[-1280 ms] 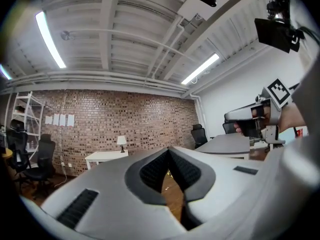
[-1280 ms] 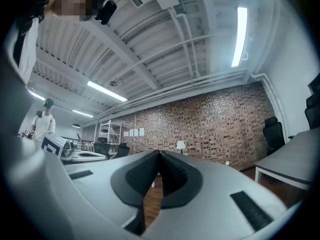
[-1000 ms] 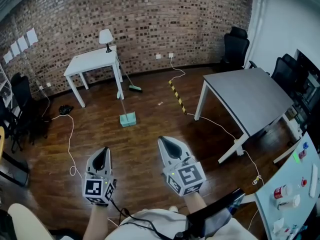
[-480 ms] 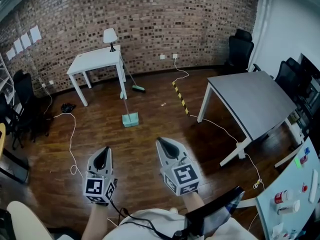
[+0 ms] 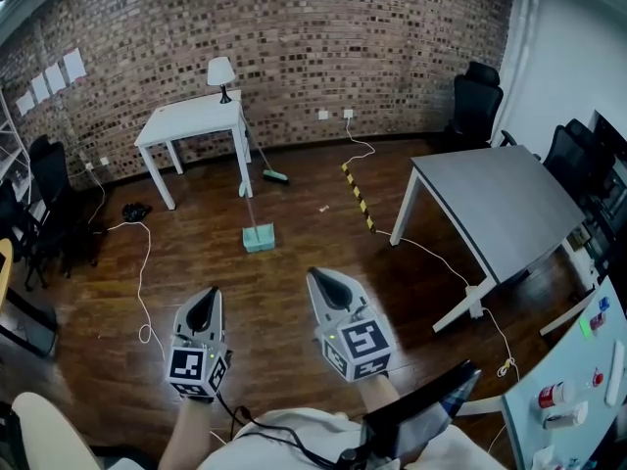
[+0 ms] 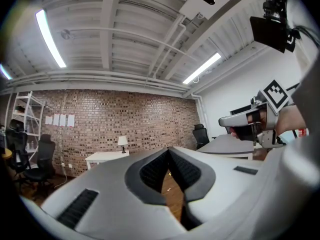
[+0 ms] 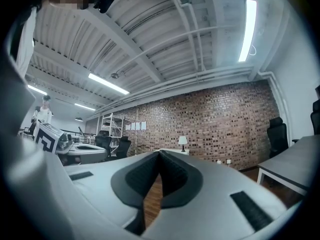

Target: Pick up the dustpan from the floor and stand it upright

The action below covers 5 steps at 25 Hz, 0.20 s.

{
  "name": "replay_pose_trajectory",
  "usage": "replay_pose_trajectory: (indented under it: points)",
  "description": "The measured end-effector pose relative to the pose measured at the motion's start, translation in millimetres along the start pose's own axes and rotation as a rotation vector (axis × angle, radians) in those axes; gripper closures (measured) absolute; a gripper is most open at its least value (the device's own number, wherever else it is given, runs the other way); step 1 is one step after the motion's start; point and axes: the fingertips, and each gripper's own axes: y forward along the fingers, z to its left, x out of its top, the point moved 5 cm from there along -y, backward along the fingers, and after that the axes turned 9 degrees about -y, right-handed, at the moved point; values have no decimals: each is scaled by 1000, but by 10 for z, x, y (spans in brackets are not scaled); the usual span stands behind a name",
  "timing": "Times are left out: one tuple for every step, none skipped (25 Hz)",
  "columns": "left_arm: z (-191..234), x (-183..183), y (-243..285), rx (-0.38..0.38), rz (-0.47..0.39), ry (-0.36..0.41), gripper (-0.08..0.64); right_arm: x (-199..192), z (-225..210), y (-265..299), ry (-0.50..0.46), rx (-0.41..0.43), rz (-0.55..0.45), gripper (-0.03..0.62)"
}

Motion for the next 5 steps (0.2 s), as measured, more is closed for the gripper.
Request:
replay_pose_trajectory:
  points:
    - [-4, 2, 11, 0, -1, 1, 563, -4, -9, 6, 0, 1, 0, 607]
    - [-6, 6, 21, 0, -3, 1, 563, -7, -16, 14, -1, 3, 0, 607]
    - [-7, 11, 32, 1, -4, 1, 563, -9, -22, 25, -1, 5, 1, 607]
    - [-7, 15, 42, 2, -6, 1, 563, -11, -27, 38, -1, 9, 2, 607]
    - [-6, 20, 53, 2, -7, 1, 563, -13, -31, 50, -1, 12, 2, 608]
